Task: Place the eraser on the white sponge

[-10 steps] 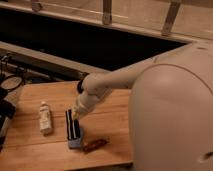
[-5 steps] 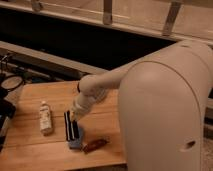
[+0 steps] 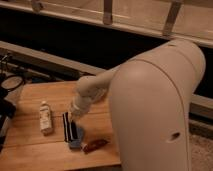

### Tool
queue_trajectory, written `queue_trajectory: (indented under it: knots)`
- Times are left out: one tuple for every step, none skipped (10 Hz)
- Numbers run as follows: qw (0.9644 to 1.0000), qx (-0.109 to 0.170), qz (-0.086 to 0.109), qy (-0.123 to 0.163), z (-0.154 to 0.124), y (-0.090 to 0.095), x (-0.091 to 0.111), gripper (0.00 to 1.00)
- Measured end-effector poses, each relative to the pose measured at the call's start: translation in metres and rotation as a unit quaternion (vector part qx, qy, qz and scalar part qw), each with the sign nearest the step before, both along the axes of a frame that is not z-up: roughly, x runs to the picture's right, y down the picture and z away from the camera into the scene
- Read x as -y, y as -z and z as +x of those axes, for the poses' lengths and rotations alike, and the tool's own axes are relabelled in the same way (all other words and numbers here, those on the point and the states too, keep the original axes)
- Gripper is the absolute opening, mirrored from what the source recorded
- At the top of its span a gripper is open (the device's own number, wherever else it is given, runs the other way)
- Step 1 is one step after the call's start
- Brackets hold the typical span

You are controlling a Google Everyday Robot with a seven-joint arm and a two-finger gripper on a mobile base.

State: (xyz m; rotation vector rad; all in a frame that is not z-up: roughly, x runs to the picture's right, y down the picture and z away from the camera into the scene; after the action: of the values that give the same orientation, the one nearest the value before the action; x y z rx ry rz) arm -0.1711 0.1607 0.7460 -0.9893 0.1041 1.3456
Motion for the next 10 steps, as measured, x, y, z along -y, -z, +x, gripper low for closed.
queue_trajectory:
  knots:
    - [1.0000, -0.001, -0.001, 0.001, 0.003, -0.001, -0.002, 0.00]
    - [1.0000, -0.003, -0.002, 0.002, 0.006, -0.003, -0.005, 0.00]
    - [1.0000, -0.002, -0.003, 0.004, 0.005, -0.003, -0.007, 0.00]
    - [1.0000, -0.002, -0.003, 0.005, 0.004, -0.004, -0.007, 0.00]
    - [1.0000, -0.003, -0.004, 0.006, -0.001, -0.006, -0.007, 0.00]
    - [1.0000, -0.002, -0.004, 0.008, -0.004, -0.007, -0.009, 0.00]
    - [1.0000, -0.004, -0.004, 0.007, -0.001, -0.007, -0.010, 0.02]
    - [1.0000, -0.005, -0.004, 0.006, 0.001, -0.007, -0.009, 0.07]
    - [1.0000, -0.003, -0.004, 0.008, -0.001, -0.006, -0.010, 0.18]
    - [0.9999, 0.000, -0.003, 0.010, -0.005, -0.005, -0.010, 0.27]
